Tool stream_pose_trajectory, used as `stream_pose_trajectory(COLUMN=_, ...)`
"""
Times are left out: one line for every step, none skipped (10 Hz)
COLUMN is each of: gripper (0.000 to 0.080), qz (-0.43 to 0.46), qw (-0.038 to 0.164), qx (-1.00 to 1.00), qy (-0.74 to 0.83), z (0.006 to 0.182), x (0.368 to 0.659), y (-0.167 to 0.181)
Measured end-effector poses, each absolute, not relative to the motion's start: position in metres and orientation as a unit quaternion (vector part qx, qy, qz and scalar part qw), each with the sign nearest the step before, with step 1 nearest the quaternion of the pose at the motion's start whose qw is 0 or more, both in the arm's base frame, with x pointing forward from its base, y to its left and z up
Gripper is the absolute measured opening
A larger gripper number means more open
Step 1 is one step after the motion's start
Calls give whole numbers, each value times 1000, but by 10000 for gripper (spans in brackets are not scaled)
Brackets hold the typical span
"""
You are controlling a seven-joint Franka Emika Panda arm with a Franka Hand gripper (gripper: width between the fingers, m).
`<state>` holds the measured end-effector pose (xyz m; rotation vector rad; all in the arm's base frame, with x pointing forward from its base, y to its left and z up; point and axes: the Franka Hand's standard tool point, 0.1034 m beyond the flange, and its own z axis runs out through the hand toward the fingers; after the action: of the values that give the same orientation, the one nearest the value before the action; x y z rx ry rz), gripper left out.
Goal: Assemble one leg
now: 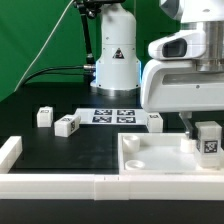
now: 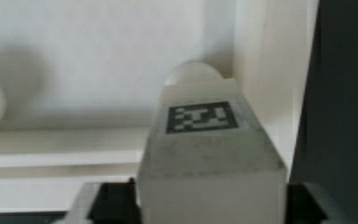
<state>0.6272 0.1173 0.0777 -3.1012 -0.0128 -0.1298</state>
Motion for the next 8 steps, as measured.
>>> stream_pose_trajectory(gripper=291, qz=-42, qw=19, qx=-999, qy=4, z=78, x=627, y=117)
stream_pose_trajectory(gripper=291, qz=-41, qw=20, qx=-999, qy=17, z=78, x=627, y=117)
stream_pose_trajectory(gripper=291, qz=-41, qw=20, qx=-999, qy=26, z=78, x=627, y=117)
stream_pose_trajectory(gripper=291, qz=-40, qw=25, qx=-995, qy=84, z=78, x=627, y=118)
stream_pose_trajectory(gripper=291, qz=-37, qw=30, qx=-984, qy=170, z=78, x=627, y=117)
stream_pose_trajectory(gripper=291, qz=-35, qw=33, qx=-971, qy=233, z=78, x=628, y=115)
stream_pose_trajectory(gripper=291, qz=-32, qw=37, qx=-951, qy=305, z=78, x=628, y=115)
stream_pose_trajectory(gripper=292, qz=-29, qw=38, qx=-926, qy=375, z=78, x=628, y=113)
